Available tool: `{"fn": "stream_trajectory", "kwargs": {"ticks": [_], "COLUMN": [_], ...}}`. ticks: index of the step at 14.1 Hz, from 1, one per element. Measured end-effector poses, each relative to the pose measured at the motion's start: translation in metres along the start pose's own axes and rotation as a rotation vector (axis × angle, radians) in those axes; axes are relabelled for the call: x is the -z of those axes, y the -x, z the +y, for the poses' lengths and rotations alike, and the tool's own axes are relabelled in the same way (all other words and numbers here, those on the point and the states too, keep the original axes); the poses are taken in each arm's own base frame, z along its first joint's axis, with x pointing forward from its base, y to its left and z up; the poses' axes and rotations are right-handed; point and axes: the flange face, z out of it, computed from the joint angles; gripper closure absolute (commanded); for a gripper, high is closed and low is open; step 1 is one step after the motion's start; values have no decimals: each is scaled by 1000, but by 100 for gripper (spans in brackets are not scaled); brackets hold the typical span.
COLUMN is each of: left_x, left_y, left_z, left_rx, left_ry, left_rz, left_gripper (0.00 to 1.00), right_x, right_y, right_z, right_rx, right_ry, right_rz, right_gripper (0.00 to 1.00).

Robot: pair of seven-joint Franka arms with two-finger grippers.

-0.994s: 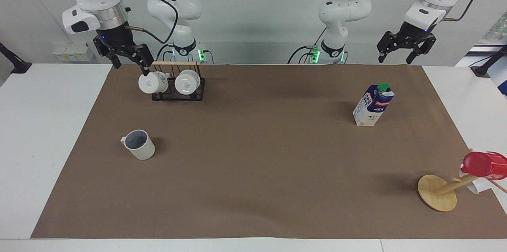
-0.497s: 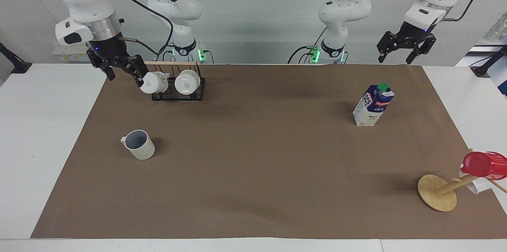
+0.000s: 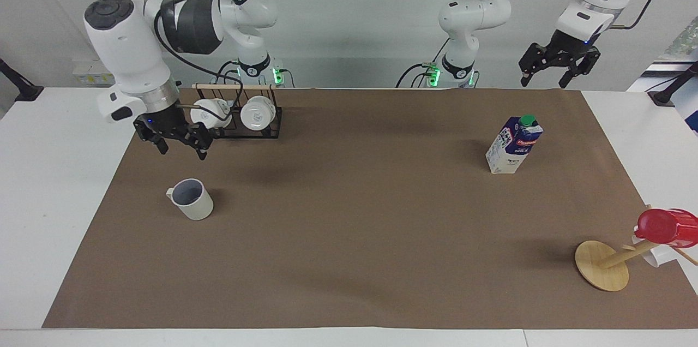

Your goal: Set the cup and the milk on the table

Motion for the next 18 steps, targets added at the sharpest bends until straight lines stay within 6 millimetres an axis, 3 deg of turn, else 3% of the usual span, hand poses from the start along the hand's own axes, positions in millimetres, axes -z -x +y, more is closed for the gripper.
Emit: {"fn": "stream_trajectory", "kwargs": {"ticks": [5, 10, 11, 14, 15, 18], "left_x": [0, 0, 0, 0, 0, 0], "left_y": [0, 0, 0, 0, 0, 0], "left_z": [0, 0, 0, 0, 0, 0], "left_rx": [0, 0, 0, 0, 0, 0], "left_ry": [0, 0, 0, 0, 0, 0], "left_rz": [0, 0, 0, 0, 0, 0], "left_gripper": [0, 0, 0, 0, 0, 0], "right_x": [-76, -139, -150, -174, -176, -174], "right_y": [-2, -11, -10, -7, -7, -7], "right_z": [11, 10, 9, 8, 6, 2], "right_rx": [20, 19, 19, 21, 24, 31], "right_ry": [-11, -24, -26, -31, -32, -34], "right_rz": [26, 31, 30, 35, 33, 37], "right_gripper": [0, 0, 11, 91, 100, 100]}}
